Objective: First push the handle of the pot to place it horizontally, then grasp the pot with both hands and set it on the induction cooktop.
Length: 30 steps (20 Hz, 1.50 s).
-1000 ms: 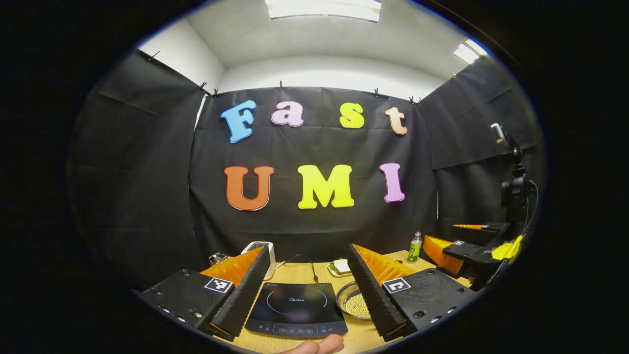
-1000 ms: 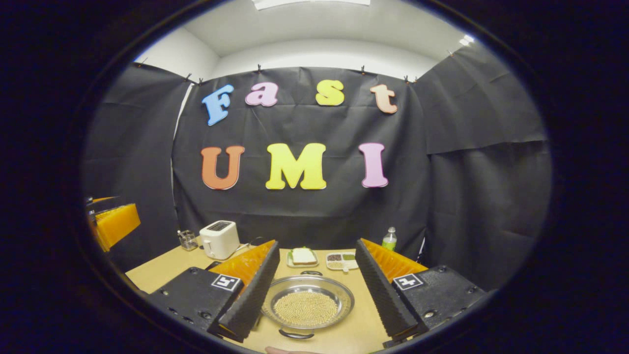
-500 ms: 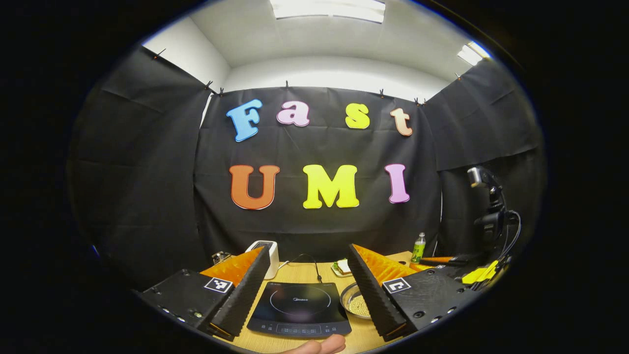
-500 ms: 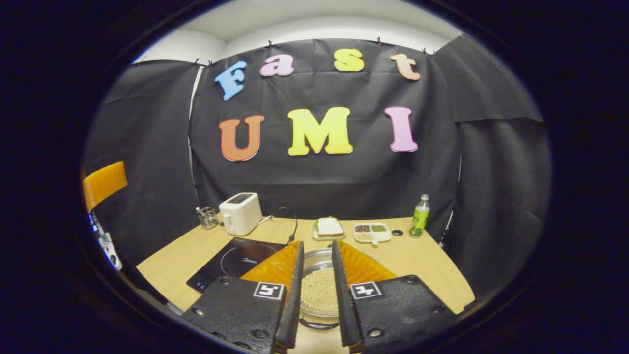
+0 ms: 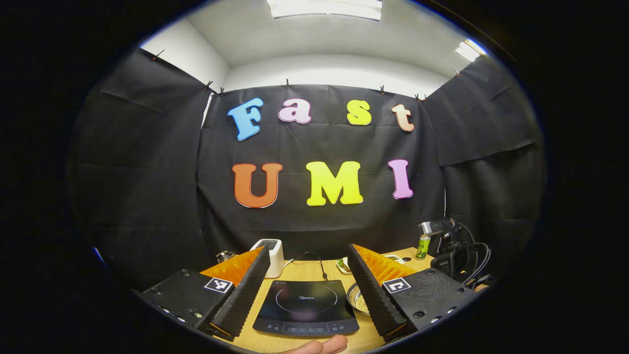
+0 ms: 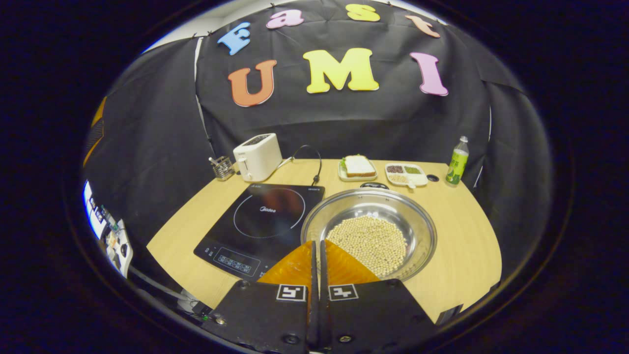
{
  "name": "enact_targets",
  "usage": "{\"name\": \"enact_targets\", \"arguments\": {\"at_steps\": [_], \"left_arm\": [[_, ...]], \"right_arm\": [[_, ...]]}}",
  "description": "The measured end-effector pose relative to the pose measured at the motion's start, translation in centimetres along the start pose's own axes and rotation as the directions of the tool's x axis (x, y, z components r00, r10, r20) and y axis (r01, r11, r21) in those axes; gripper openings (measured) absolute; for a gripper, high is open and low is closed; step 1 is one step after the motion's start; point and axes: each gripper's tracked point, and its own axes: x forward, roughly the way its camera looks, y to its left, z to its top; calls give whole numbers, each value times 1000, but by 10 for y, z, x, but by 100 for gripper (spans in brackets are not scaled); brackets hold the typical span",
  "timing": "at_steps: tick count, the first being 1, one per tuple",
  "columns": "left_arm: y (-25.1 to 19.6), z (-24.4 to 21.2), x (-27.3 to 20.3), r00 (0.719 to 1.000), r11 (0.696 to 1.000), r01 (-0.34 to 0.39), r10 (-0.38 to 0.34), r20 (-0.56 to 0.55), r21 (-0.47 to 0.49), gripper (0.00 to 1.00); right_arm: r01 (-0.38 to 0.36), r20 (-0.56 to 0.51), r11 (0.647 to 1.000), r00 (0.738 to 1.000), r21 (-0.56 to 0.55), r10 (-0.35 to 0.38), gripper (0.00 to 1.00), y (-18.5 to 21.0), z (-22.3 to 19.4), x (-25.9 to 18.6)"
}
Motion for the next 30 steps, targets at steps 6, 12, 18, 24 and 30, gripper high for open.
{"name": "enact_targets", "arguments": {"at_steps": [6, 12, 18, 24, 30], "left_arm": [[14, 0, -2, 1000, 1000, -22, 22, 20, 2, 95], [-1, -6, -7, 1000, 999, 29, -29, 5, -45, 95], [-17, -6, -6, 999, 999, 50, -50, 2, -18, 95], [-27, -5, -6, 998, 998, 65, -65, 2, -19, 95], [-29, -5, -6, 998, 997, 69, -69, 1, -16, 95]], "right_arm": [[-10, -83, 1000, 996, 14, 11, 1, 9, -38, 22], [-28, -174, 1000, 984, 5, 28, 4, 6, -82, 39], [-39, -258, 994, 964, 102, 64, 4, 1, -114, 46], [-5, -254, 992, 966, 129, 38, 4, -22, -116, 43], [24, -252, 988, 968, 156, 16, 4, -44, -117, 40]]}}
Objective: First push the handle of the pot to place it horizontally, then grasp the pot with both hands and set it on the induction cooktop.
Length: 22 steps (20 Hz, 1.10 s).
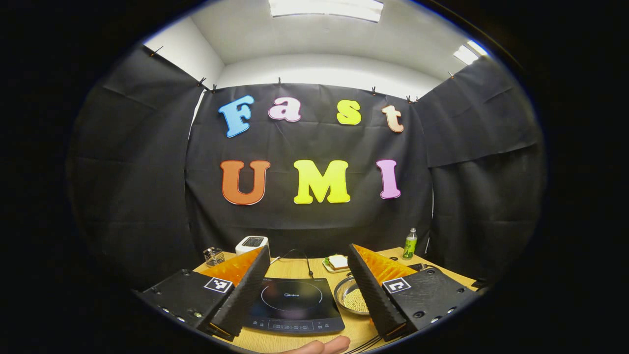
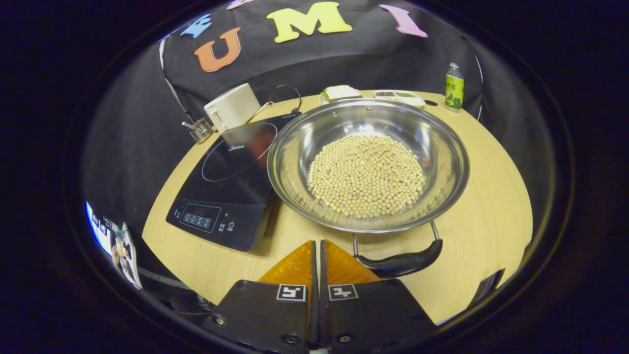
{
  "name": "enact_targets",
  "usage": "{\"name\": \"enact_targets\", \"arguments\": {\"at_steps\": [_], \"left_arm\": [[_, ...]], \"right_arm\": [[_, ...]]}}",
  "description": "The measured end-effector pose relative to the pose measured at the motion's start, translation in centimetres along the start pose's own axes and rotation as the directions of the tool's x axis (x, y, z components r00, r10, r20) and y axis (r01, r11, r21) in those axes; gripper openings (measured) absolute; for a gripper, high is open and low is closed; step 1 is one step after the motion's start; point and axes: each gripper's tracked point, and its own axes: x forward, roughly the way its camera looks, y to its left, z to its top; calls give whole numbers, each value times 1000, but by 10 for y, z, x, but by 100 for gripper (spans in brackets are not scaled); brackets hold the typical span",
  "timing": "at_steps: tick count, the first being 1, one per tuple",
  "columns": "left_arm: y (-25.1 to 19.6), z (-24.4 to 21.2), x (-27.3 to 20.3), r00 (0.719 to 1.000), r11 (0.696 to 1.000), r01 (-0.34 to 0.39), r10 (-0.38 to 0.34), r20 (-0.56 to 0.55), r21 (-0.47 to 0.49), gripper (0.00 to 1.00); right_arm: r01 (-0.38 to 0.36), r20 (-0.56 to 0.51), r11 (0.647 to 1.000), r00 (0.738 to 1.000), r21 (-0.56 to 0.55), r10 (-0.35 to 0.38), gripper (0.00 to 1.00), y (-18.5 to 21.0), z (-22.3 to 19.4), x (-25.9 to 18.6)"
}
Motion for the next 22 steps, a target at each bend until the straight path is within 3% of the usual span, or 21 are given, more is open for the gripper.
{"name": "enact_targets", "arguments": {"at_steps": [3, 13, 22], "left_arm": [[0, 0, 0, 1000, 1000, -2, 2, -2, 0, 95], [-7, -2, 1, 1000, 1000, 3, -3, -8, 6, 95], [-19, -6, 3, 1000, 1000, 18, -18, -16, -10, 95]], "right_arm": [[13, 8, 1000, 1000, 24, -13, 0, -13, 4, -1], [43, 28, 993, 999, 105, -47, 4, -56, 14, -9], [125, 55, 986, 990, 109, -132, 4, -107, 26, -15]]}}
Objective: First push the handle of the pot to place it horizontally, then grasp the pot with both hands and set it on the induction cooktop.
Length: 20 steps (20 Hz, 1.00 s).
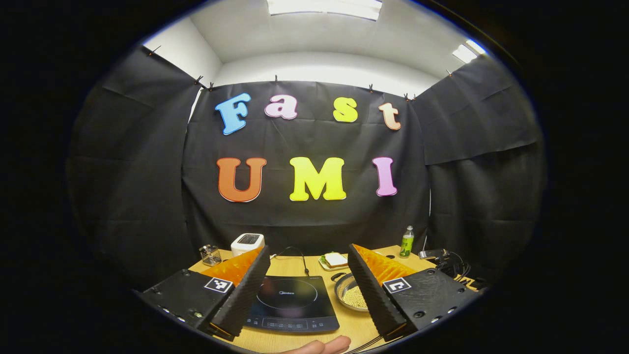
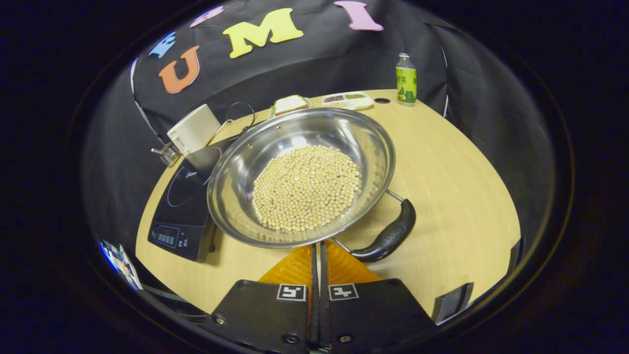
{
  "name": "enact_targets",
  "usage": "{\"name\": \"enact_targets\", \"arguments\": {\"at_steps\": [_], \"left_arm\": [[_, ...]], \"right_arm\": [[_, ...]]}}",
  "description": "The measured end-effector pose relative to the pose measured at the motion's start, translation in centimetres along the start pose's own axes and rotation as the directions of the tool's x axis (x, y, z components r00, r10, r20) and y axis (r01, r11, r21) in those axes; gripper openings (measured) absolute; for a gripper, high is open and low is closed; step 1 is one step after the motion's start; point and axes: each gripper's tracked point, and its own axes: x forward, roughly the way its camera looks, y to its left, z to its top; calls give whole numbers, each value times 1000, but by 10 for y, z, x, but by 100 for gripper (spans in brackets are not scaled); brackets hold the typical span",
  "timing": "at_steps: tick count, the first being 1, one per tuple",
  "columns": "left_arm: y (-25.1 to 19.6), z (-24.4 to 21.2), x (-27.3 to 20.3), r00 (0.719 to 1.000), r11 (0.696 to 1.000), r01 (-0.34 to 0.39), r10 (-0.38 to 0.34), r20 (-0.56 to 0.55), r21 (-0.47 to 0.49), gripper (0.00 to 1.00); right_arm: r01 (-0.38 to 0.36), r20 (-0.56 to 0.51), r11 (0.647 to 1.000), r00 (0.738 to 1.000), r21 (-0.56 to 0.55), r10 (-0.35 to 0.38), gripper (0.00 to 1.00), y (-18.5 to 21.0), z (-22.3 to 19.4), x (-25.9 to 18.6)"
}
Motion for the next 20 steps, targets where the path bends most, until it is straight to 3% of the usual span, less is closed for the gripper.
{"name": "enact_targets", "arguments": {"at_steps": [5, 14, 20], "left_arm": [[-10, -3, 2, 1000, 1000, 17, -17, 0, 12, 95], [-34, -32, 34, 997, 999, 45, -44, -57, 16, 95], [-45, -66, 61, 989, 997, 59, -65, -131, -49, 95]], "right_arm": [[64, 42, 998, 997, -8, -64, 4, -39, 21, 2], [116, 104, 993, 988, -31, -112, 4, -87, 60, 17], [178, 149, 982, 975, -69, -167, 4, -107, 82, 31]]}}
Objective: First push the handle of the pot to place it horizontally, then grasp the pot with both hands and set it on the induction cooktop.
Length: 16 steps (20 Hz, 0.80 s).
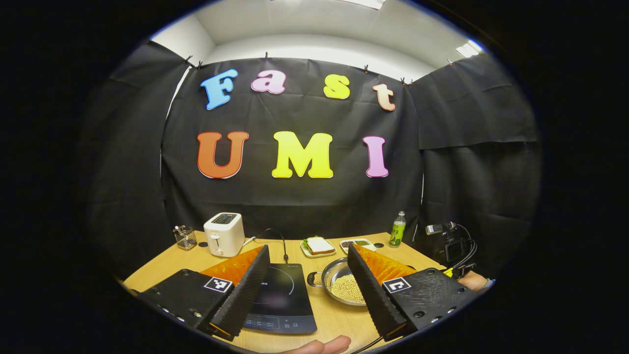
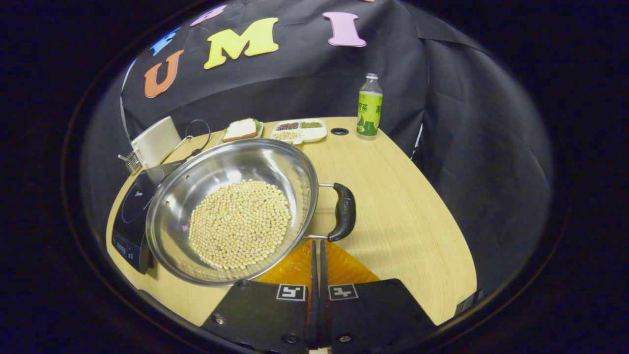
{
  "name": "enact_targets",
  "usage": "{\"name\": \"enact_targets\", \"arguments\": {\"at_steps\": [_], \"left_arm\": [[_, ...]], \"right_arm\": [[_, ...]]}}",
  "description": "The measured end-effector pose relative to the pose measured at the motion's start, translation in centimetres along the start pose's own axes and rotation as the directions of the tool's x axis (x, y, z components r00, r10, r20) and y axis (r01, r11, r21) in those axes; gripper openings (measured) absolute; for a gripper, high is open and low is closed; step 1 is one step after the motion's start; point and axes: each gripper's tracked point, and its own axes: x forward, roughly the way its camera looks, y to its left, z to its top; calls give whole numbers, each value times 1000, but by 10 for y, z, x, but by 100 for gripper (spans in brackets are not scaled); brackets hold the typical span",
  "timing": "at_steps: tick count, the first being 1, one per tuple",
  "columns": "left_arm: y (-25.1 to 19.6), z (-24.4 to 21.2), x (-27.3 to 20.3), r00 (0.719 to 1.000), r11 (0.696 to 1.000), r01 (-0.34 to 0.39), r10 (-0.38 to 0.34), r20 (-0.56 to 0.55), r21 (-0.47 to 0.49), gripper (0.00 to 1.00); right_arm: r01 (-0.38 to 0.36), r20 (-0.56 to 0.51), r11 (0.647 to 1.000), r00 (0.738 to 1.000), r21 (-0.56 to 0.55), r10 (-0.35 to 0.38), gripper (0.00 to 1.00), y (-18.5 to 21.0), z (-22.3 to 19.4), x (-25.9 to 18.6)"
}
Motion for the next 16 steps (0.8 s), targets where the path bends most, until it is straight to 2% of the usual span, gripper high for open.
{"name": "enact_targets", "arguments": {"at_steps": [1, 2, 6, 14, 15, 16], "left_arm": [[-1, -4, 4, 1000, 1000, 4, -4, -9, -5, 95], [-1, -8, 8, 1000, 1000, 4, -4, -14, -2, 95], [3, -22, 22, 999, 1000, 5, -5, -39, 13, 95], [2, -41, 52, 998, 1000, 26, -26, -63, -5, 95], [2, -44, 58, 997, 1000, 30, -31, -66, -5, 95], [1, -51, 64, 996, 999, 34, -35, -79, -10, 95]], "right_arm": [[3, 8, 1000, 1000, -2, -3, 1, -1, 3, 2], [2, 15, 1000, 1000, -1, -2, 4, -2, 4, 4], [-9, 34, 1000, 999, 7, 9, 4, -6, 13, 13], [15, 83, 1000, 996, -2, -14, 4, -12, 30, 32], [10, 87, 1000, 996, 2, -10, 1, -12, 30, 32], [4, 90, 1000, 996, 10, -5, 4, -13, 31, 32]]}}
